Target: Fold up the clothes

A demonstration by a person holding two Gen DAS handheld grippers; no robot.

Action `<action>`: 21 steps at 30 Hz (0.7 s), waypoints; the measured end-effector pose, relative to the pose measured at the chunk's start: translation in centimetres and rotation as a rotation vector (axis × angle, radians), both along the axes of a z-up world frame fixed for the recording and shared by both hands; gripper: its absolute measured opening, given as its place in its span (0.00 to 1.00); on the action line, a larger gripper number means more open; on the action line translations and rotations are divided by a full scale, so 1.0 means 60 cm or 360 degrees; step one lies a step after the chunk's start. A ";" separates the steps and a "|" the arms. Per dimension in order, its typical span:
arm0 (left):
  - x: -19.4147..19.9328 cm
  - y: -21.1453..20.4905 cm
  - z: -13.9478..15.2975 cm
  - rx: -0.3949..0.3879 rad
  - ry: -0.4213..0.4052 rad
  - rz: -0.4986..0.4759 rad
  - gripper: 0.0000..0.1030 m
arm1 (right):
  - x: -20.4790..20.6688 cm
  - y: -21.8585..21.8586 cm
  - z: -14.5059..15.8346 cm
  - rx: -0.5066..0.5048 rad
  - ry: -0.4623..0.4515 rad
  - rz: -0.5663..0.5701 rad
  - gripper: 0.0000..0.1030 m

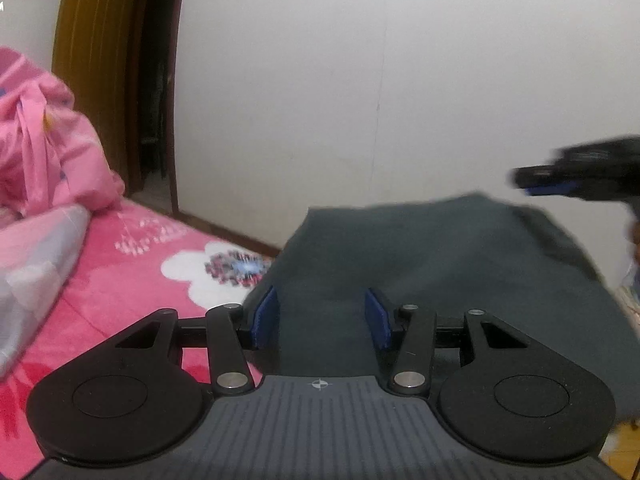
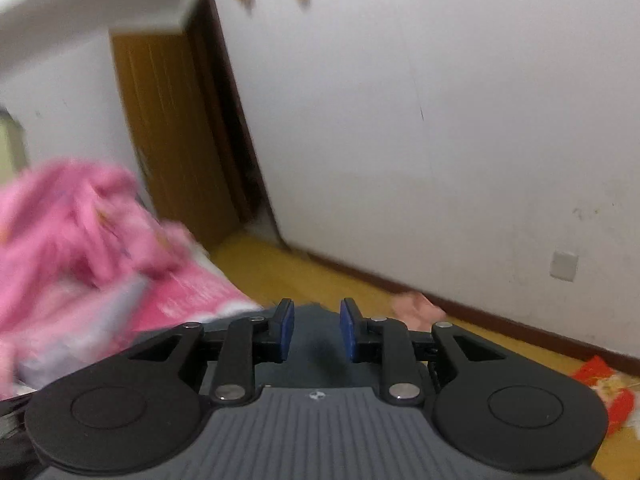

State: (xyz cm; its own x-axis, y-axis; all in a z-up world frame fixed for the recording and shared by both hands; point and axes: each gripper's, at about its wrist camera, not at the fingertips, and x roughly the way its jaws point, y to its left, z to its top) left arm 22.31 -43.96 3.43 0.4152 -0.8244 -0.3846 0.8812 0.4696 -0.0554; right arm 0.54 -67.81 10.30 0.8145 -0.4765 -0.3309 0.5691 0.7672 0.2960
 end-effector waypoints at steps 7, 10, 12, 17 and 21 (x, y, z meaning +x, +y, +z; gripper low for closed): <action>-0.082 0.131 0.081 -0.0026 0.0033 0.0060 0.51 | -0.193 0.114 -0.009 0.0145 -0.0224 -0.0018 0.27; -0.141 0.219 0.133 -0.0073 0.0020 0.0044 0.63 | -0.299 0.217 0.037 0.0046 -0.0379 0.0005 0.40; -0.189 0.285 0.169 -0.0139 0.0006 0.0061 0.72 | -0.358 0.284 0.066 -0.0017 -0.0471 0.0078 0.51; -0.311 0.453 0.217 -0.0393 0.0114 0.0192 0.99 | -0.478 0.433 0.120 -0.0193 -0.0648 0.0182 0.96; -0.391 0.536 0.213 -0.0429 0.0089 0.0273 1.00 | -0.500 0.539 0.105 -0.0300 -0.0525 0.0076 1.00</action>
